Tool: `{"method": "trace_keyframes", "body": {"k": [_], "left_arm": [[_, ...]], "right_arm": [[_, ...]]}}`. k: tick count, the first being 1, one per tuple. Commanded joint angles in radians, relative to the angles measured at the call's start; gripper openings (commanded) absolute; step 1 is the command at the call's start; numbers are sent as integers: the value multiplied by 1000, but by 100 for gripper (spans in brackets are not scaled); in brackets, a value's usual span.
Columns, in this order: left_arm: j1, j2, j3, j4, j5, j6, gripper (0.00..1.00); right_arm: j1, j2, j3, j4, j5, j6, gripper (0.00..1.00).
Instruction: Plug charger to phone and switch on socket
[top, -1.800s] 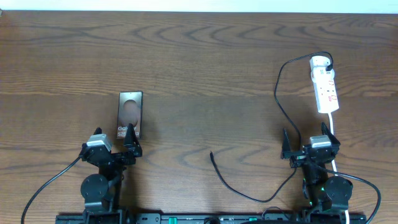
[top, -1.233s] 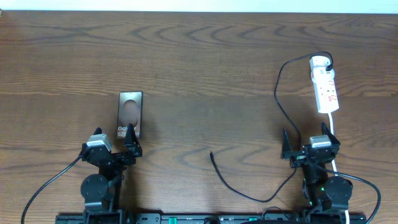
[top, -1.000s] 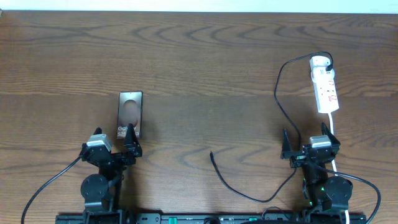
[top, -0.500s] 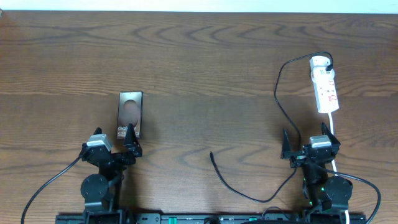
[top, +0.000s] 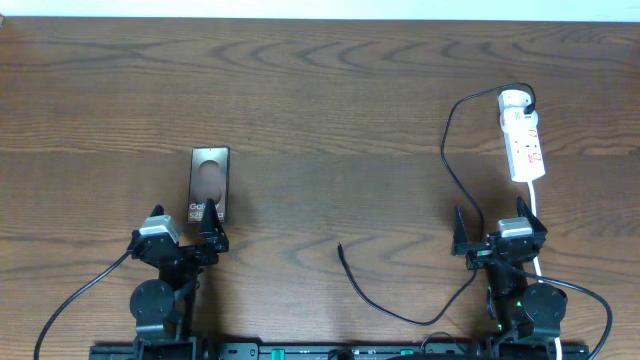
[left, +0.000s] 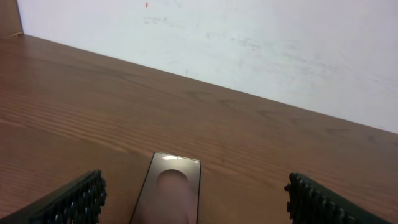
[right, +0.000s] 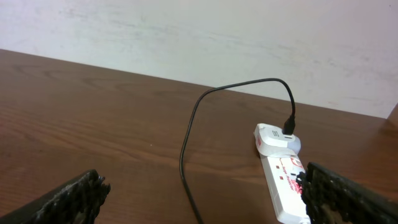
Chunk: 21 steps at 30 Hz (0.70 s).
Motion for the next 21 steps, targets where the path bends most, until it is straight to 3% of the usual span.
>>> {"method": "trace_keyframes", "body": {"k": [1,21], "left_arm": [[6,-7,-15,-39,6,-9,92],[6,-7,-15,-39,6,-9,92]], "right_arm": [[6,-7,-1,-5,1,-14,99],[6,-7,-1,-5,1,-14,99]]}}
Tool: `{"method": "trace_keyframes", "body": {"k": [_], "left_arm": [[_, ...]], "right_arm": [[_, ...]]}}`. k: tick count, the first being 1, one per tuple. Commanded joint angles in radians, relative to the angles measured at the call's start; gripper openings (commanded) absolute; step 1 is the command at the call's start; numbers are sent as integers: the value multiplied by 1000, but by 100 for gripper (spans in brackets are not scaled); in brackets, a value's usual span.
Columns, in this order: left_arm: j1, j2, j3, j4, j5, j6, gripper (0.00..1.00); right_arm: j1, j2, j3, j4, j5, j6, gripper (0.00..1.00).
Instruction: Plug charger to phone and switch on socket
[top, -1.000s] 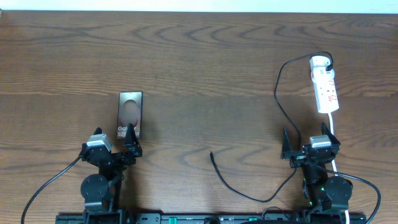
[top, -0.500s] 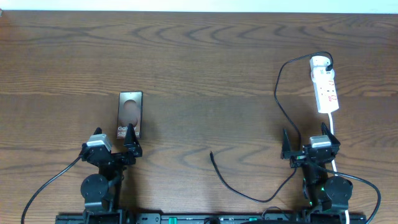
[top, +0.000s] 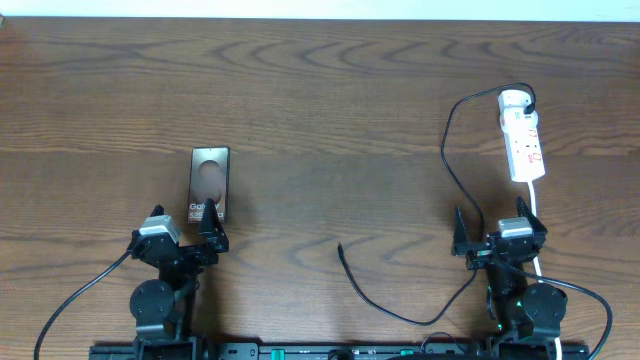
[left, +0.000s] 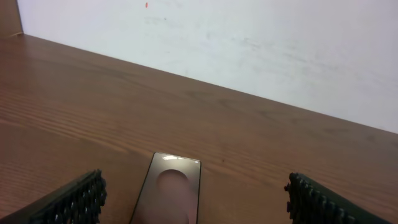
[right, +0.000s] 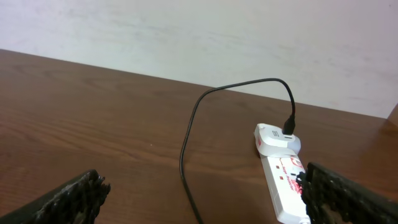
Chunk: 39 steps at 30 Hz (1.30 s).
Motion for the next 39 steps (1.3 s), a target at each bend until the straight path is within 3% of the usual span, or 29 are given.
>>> {"method": "trace_keyframes", "body": {"k": [1,39], "left_arm": [[6,-7,-15,-39,7,-9,92],[6,3,23,-21,52,-8,92]], "right_arm": [[6,-7,-1,-5,1,-14,99],[7,-7,-1,-5,1,-14,99]]}}
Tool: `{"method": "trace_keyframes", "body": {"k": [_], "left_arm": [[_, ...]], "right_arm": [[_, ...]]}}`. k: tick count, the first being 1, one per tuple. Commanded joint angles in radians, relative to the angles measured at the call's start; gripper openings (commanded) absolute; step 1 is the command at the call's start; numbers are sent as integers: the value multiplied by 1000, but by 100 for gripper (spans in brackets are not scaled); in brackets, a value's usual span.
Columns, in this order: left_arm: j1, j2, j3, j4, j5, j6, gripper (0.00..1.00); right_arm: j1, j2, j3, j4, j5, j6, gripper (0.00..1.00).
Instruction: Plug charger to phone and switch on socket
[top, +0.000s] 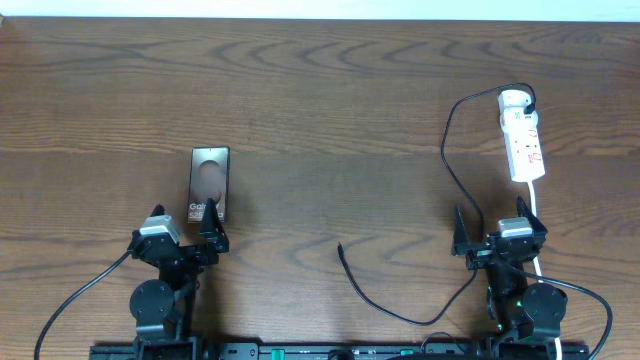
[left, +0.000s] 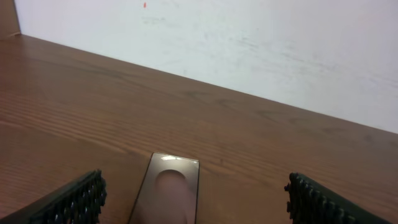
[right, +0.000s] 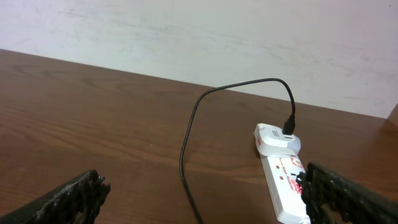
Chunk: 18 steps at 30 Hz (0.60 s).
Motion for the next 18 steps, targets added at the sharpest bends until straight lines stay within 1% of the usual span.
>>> {"method": "trace_keyframes", "body": {"k": [1,4,7,10,13,15,16,18], "left_arm": [[6,14,39,-25,44,-8,92],[6,83,113,-26,44,19,92],[6,217,237,-26,45,65,92],[6,381,386,-26,68,119,92],[6,584,580,-39,99,128,92],[6,712,720,-87,127,128,92],[6,792,815,-137,142,128,92],[6,895,941,-217,148,128,92]], "right_arm": [[7,-7,-1,-5,1,-14,99],[7,-7,-1,-5,1,-14,99],[7,-7,-1,-5,1,-14,99],[7,-7,-1,-5,1,-14,99],[7,-7,-1,-5,1,-14,99],[7,-7,-1,-5,1,-14,99],[7,-7,-1,-5,1,-14,99],[7,-7,-1,-5,1,-14,99]]}}
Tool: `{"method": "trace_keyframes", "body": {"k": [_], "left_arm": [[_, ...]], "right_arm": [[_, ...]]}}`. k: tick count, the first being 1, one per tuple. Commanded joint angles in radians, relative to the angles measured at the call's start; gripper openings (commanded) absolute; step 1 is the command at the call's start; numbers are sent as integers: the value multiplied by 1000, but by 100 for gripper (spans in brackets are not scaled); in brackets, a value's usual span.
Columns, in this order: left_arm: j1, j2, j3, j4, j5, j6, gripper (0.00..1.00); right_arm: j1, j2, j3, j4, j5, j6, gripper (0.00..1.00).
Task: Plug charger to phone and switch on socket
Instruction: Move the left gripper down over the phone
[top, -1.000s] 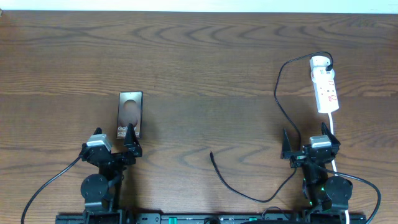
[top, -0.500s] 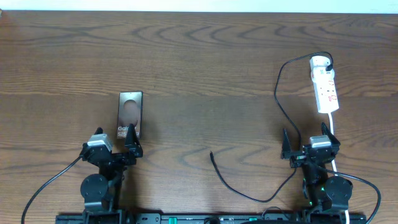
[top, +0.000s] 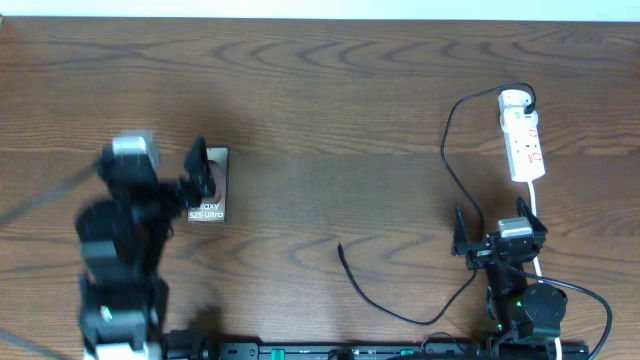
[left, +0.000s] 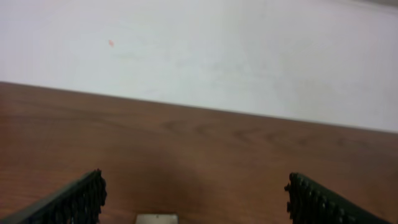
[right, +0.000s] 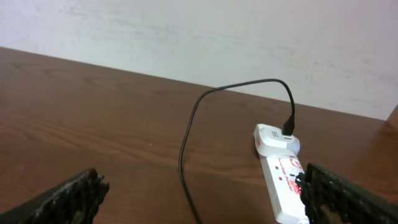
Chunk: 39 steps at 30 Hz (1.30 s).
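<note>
The dark phone (top: 210, 203) lies flat at the left of the table; the left wrist view shows only its far edge (left: 157, 219). My left gripper (top: 165, 182) is raised over the phone's near end, blurred, open and empty (left: 196, 205). The white socket strip (top: 524, 142) lies at the far right, with the white charger adapter (top: 514, 99) plugged into its far end (right: 277, 138). The black cable (top: 447, 160) runs from it to a free plug end (top: 341, 247) at centre front. My right gripper (top: 498, 236) rests open near the front edge (right: 199, 199).
The brown wooden table (top: 330, 100) ends at a white wall (right: 199, 37) at the back. The cable's loop (top: 400, 312) lies near the front edge, between the two arm bases. The strip's white lead (top: 538, 215) runs forward beside the right arm.
My left arm has lifted from its rest near the front edge and moved forward over the phone, still open. The phone has slid almost out of its wrist view. The right arm is unchanged.
At all three earlier moments both arms rested open at the front edge, with the phone ahead of the left gripper and the socket strip ahead of the right. Now the left arm is raised over the phone, while the cable, strip and phone lie where they were.
</note>
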Motion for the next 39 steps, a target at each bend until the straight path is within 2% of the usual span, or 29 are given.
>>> {"method": "trace_keyframes", "body": {"k": [1,6,10,17,24,25,27,28,29,30,31,32,39], "left_arm": [[6,201,251,-124,47,27,92],[6,493,615,-457,46,126,92],[6,684,817,-682,43,189,92],[6,844,847,-835,27,227,92],[6,946,847,-840,10,226,92],[6,956,847,-850,10,226,87],[6,965,847,-865,10,227,25],[6,967,847,-865,8,227,8],[6,969,847,-860,8,226,7],[6,969,847,-856,10,226,12],[6,969,847,-851,9,226,61],[6,969,847,-848,9,226,98],[6,969,846,-858,7,227,98]], "right_arm": [[7,-6,-1,-4,0,-14,99],[7,-6,-1,-4,0,-14,99],[7,-6,-1,-4,0,-14,99],[7,-6,-1,-4,0,-14,99],[7,-6,-1,-4,0,-14,99],[7,-6,-1,-4,0,-14,99],[7,-6,-1,-4,1,-14,99],[7,-6,-1,-4,0,-14,99],[7,-6,-1,-4,0,-14,99],[7,-6,-1,-4,0,-14,99],[7,-6,-1,-4,1,-14,99],[7,-6,-1,-4,0,-14,99],[7,-6,-1,-4,0,-14,99]]}}
